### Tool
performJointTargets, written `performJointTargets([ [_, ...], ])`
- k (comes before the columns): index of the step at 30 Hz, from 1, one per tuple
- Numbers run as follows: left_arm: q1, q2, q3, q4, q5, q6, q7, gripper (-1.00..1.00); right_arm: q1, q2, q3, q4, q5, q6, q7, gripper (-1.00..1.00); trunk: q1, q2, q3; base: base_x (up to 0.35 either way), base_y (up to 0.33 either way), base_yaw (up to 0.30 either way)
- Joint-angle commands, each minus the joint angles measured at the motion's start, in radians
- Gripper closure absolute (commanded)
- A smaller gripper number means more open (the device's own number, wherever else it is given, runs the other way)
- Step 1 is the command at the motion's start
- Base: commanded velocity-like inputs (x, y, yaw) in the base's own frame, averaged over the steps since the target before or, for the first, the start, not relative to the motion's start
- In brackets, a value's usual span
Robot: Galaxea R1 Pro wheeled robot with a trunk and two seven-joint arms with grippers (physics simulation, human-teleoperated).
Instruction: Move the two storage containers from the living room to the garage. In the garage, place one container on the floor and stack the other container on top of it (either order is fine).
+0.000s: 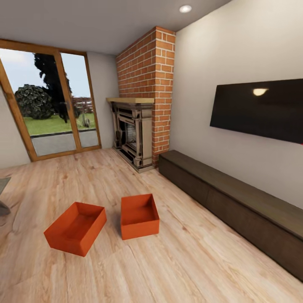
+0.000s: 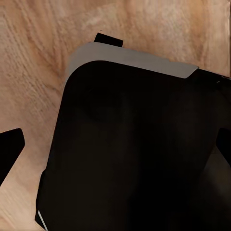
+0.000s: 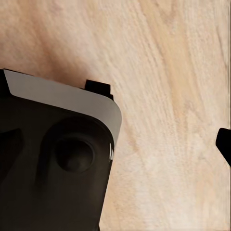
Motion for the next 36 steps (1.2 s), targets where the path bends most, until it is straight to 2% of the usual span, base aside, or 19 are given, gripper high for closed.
performJointTargets([
  [1,0.000,0.000,0.000,-0.003,0.006,0.006,0.004,-1.00,-0.001,0.000,0.006,0.003,0.002,-0.005,-0.002,-1.00,0.000,0.000,-0.001,0.293,-0.219,0.012],
  [22,0.000,0.000,0.000,-0.003,0.006,0.006,0.005,-1.00,-0.001,0.001,0.008,0.003,0.001,-0.005,-0.001,-1.00,0.000,0.000,-0.001,0.293,-0.219,0.006],
  [36,0.000,0.000,0.002,-0.003,0.007,0.003,0.004,-1.00,-0.001,0.000,0.006,0.003,0.004,-0.006,-0.002,-1.00,0.000,0.000,-0.001,0.302,-0.145,0.240],
])
